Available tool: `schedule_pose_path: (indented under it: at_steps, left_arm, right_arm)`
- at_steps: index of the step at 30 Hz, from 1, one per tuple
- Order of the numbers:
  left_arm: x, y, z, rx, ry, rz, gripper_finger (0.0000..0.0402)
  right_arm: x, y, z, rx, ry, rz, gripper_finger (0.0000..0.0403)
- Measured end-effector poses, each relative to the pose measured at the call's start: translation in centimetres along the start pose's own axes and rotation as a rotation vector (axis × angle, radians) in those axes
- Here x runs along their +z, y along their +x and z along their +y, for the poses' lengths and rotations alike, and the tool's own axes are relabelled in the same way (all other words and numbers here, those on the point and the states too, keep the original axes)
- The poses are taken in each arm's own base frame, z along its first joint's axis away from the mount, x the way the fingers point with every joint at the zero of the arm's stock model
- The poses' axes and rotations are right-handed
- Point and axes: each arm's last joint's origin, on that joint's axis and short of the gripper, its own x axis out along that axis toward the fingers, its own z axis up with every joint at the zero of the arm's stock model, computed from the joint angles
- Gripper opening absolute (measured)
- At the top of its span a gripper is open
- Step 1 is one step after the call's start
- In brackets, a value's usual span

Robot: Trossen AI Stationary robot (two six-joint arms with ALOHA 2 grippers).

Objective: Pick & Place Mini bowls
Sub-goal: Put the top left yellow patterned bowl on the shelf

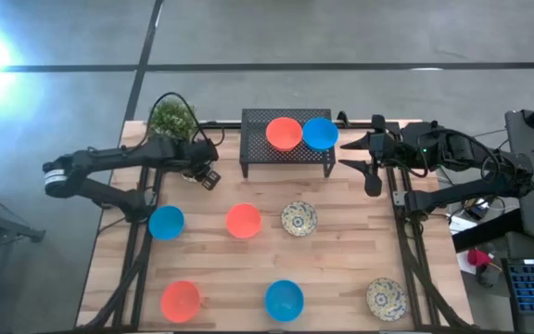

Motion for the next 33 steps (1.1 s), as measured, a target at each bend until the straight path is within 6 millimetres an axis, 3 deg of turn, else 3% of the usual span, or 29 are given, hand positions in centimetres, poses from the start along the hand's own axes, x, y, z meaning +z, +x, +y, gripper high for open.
schedule_pose_path:
  at_steps: [9, 33]
  left_arm:
    - [-1.1, 2.6, 0.0, -0.020, 0.034, -0.011, 0.0092]
    - [-2.1, 5.1, 0.2, -0.015, 0.064, -0.059, 0.0092]
  right_arm:
    - [0.0, 0.0, 0.0, 0.000, 0.000, 0.000, 0.0162]
    - [0.0, 0.0, 0.0, 0.000, 0.002, 0.000, 0.0162]
